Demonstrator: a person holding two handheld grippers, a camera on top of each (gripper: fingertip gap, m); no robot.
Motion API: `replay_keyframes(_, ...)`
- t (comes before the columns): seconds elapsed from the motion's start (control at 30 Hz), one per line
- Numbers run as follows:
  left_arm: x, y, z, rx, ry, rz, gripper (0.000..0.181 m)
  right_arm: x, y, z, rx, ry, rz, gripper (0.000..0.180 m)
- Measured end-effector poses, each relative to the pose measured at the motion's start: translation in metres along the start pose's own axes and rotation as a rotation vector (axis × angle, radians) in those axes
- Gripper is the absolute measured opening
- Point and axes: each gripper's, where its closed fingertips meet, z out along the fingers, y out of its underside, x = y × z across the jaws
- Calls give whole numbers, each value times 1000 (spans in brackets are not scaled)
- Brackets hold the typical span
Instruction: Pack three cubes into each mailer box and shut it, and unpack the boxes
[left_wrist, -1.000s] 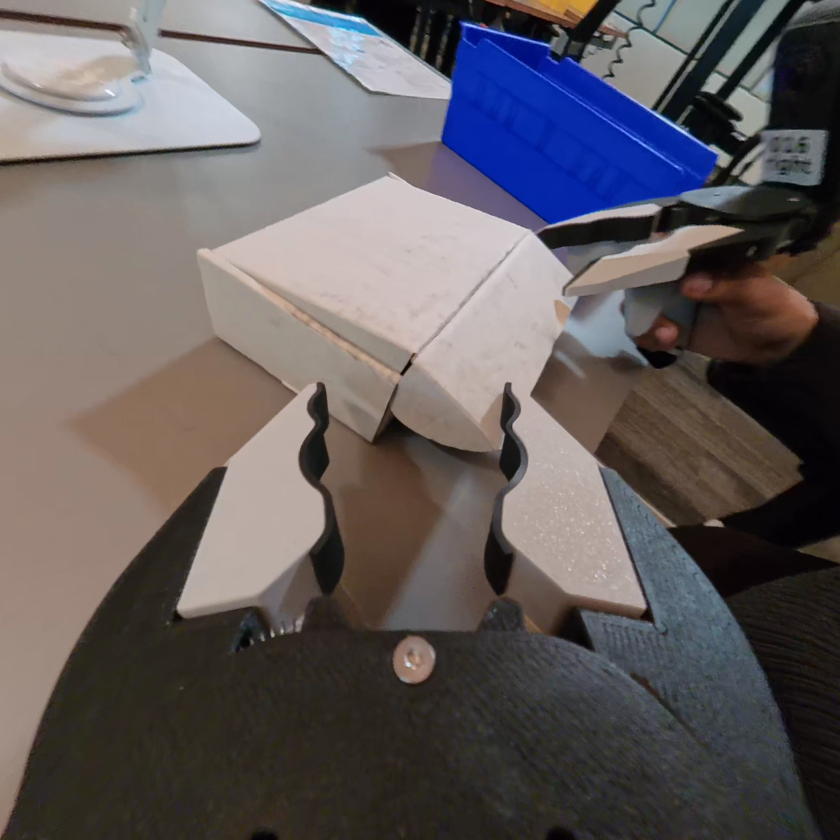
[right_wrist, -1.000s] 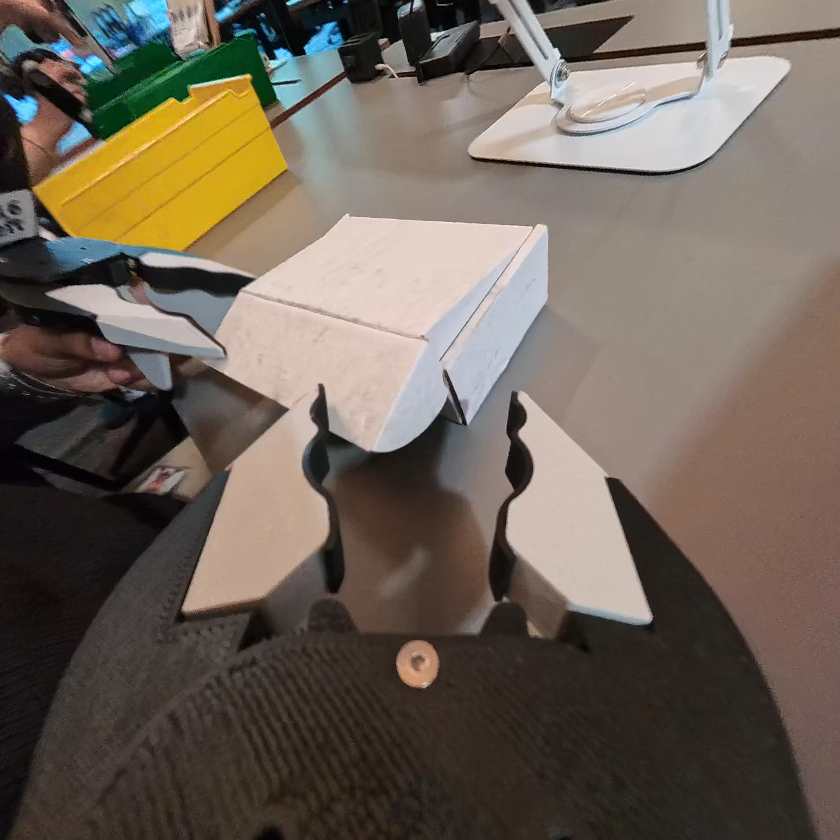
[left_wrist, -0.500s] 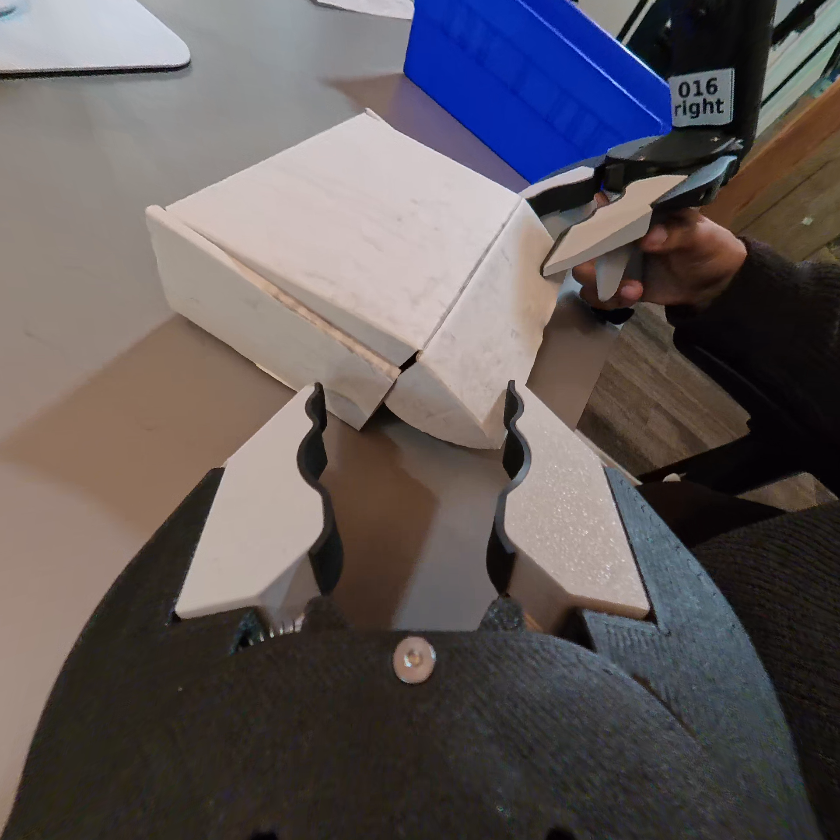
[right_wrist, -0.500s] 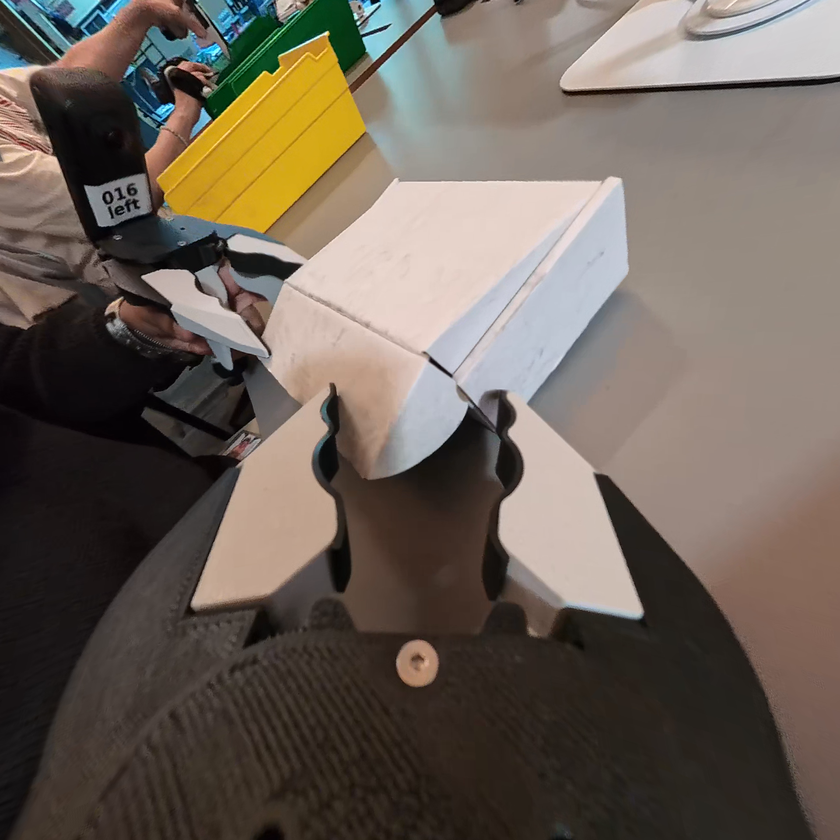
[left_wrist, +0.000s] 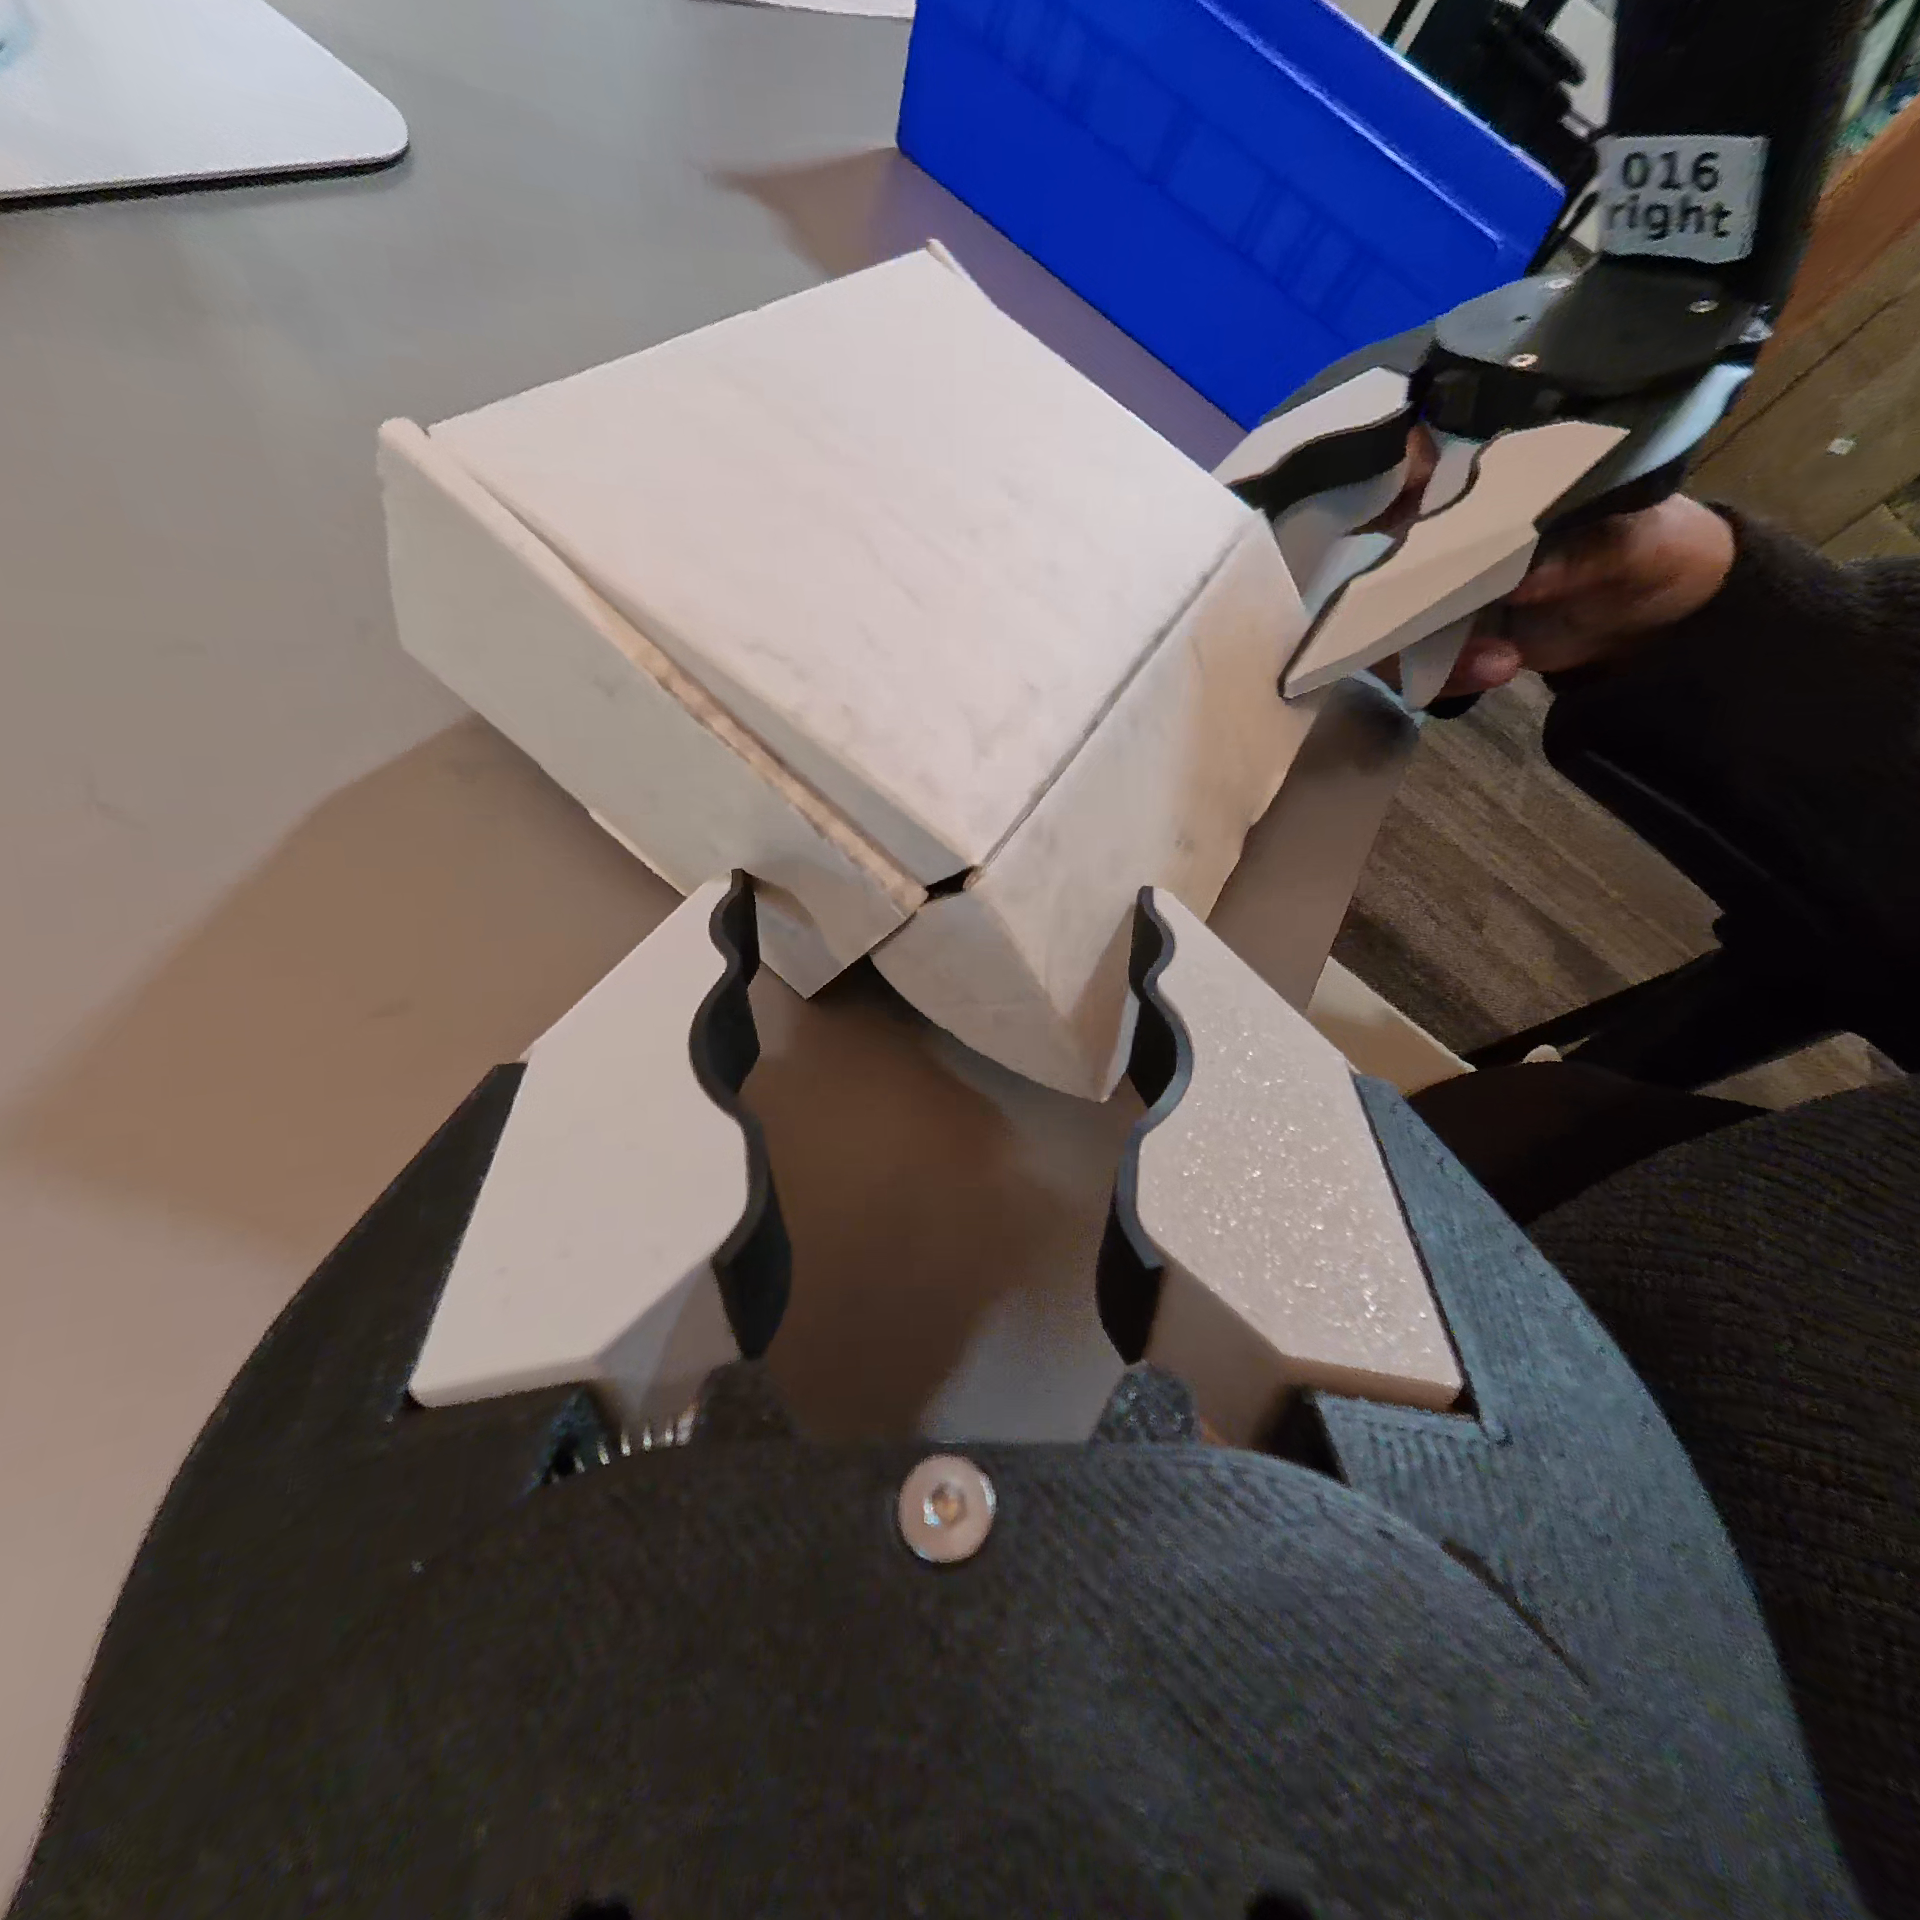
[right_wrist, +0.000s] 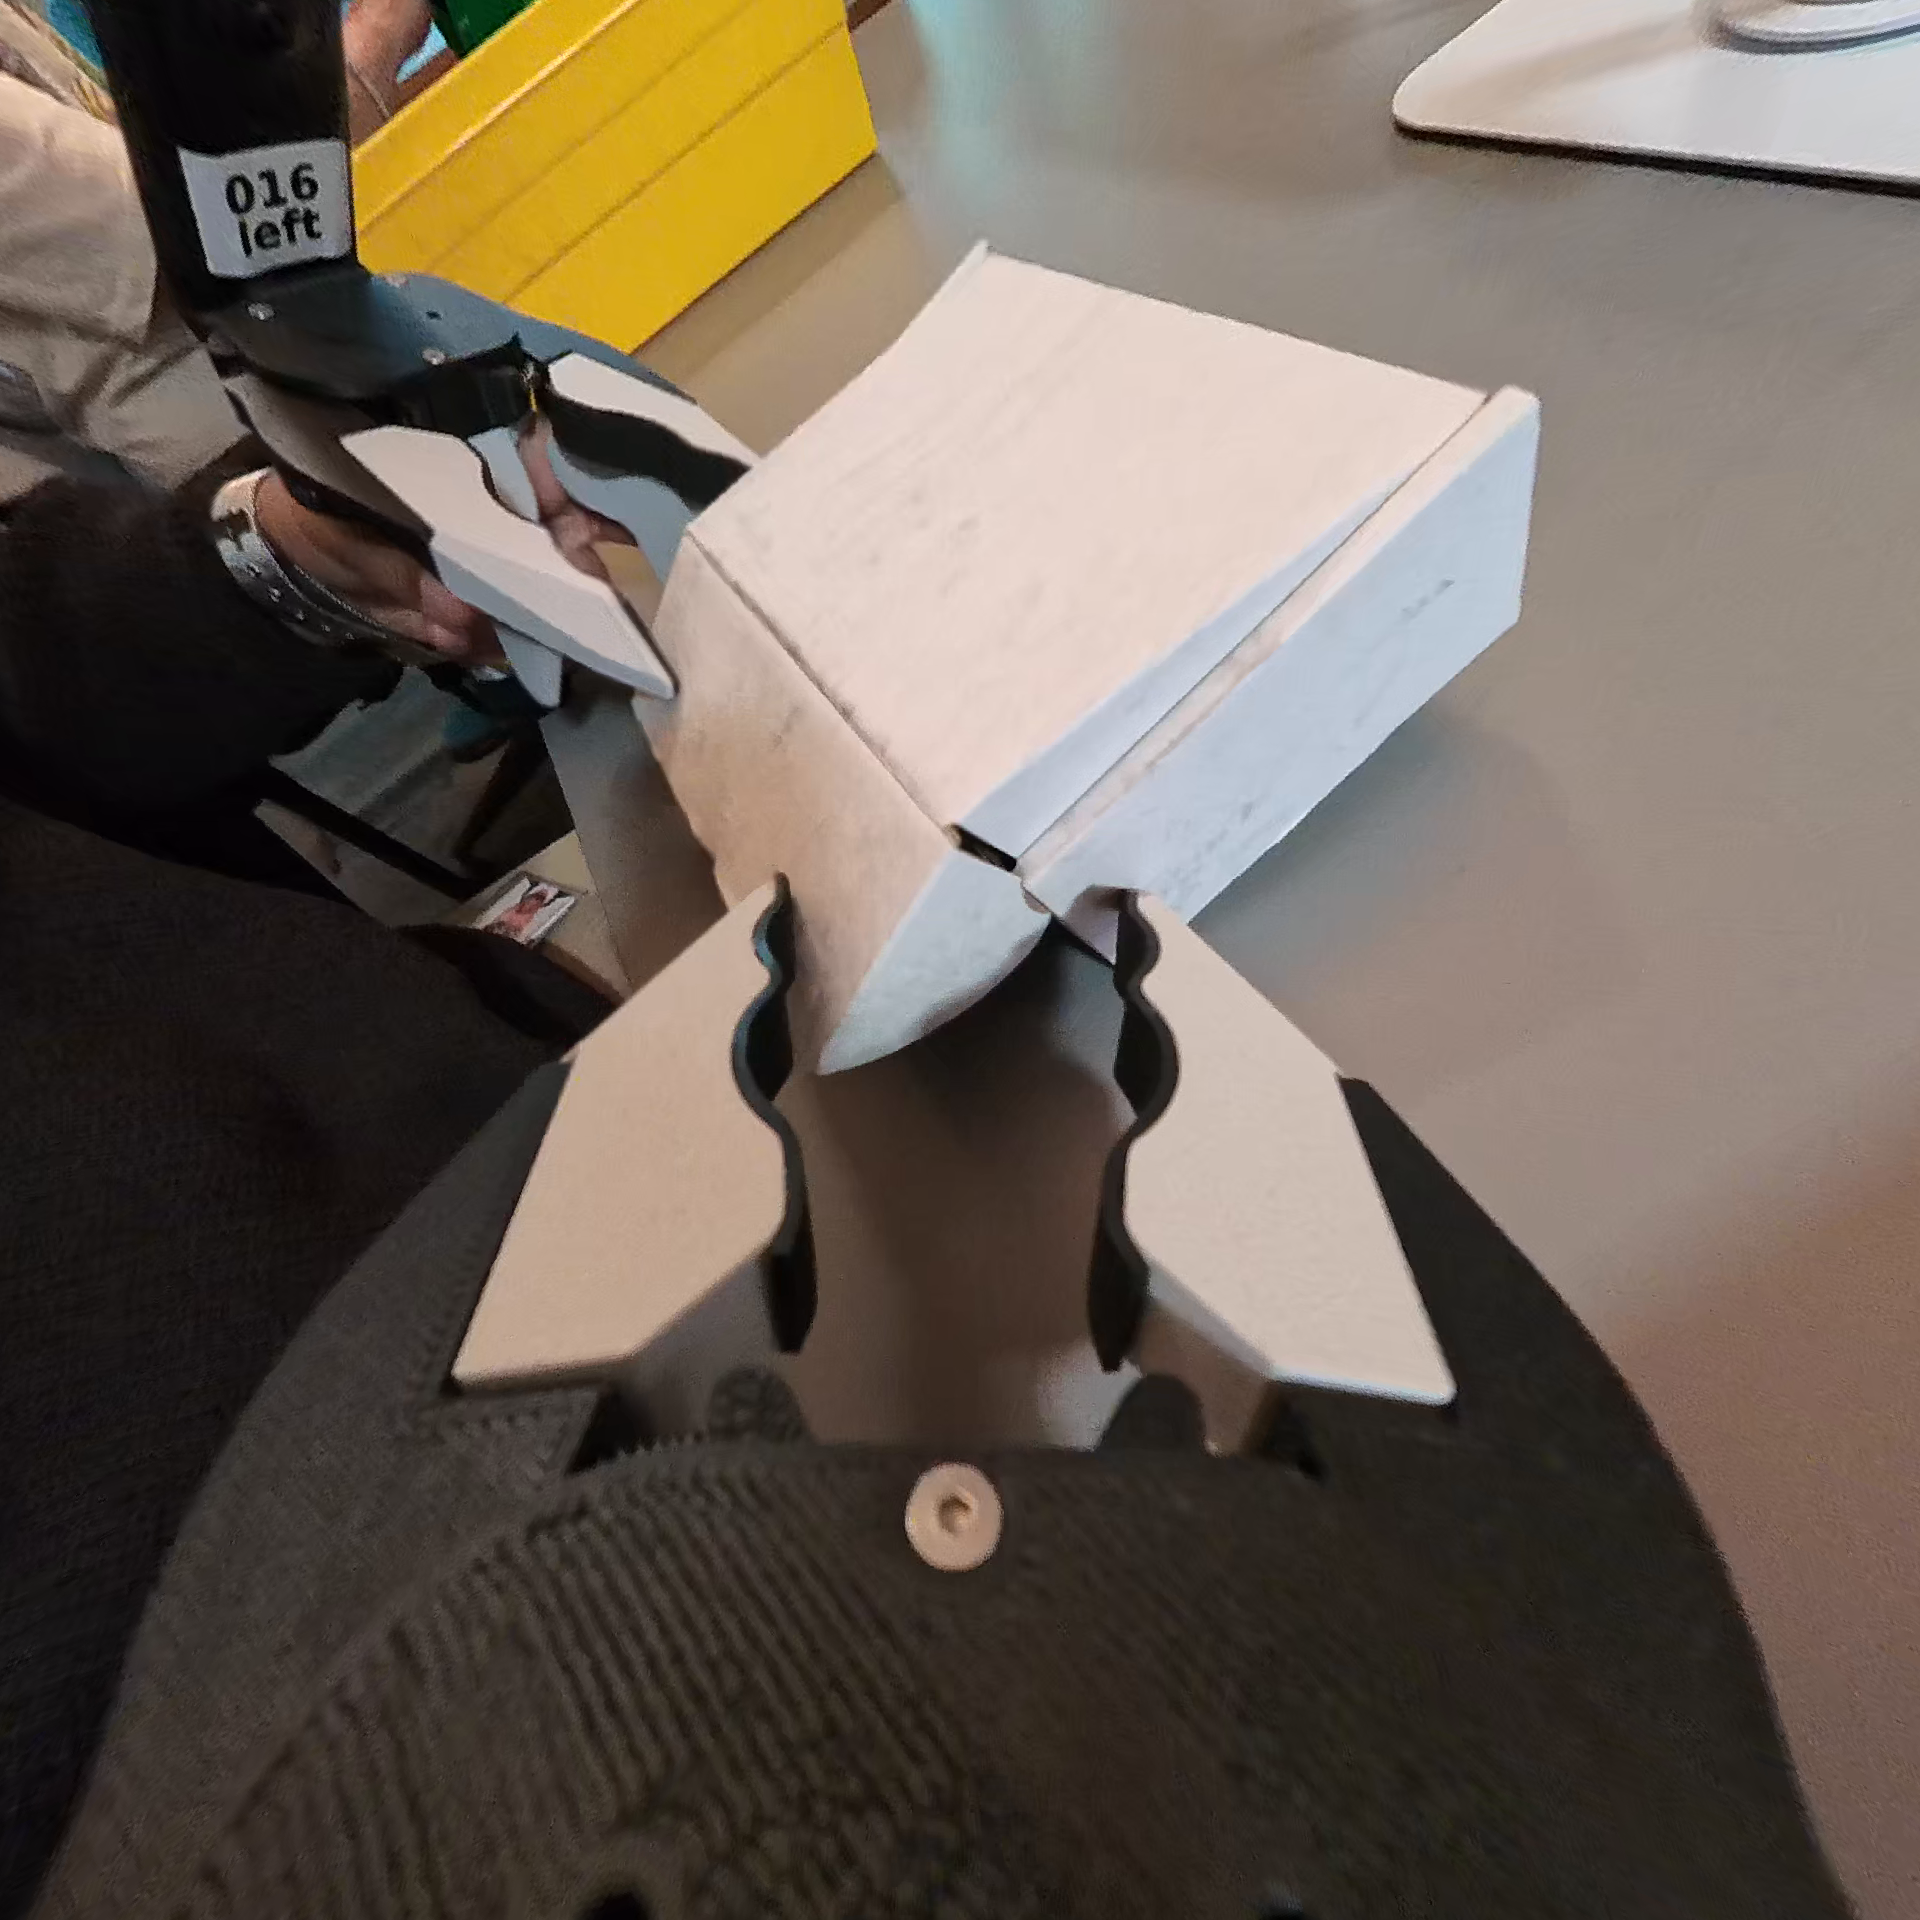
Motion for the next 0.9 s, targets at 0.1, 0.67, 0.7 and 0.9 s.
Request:
replay_keyframes(0.1,-1,1,0,-9,-14,13,68,-1,2,0,-13,8,-14,60)
replay_keyframes(0.67,-8,2,3,-28,-90,40,63,8,-2,3,3,53,-2,54)
replay_keyframes(0.7,-8,1,4,-25,-94,39,64,9,-4,2,12,67,-1,52)
replay_keyframes(0.9,-9,-5,0,32,-90,4,65,7,-7,-10,25,139,-65,44)
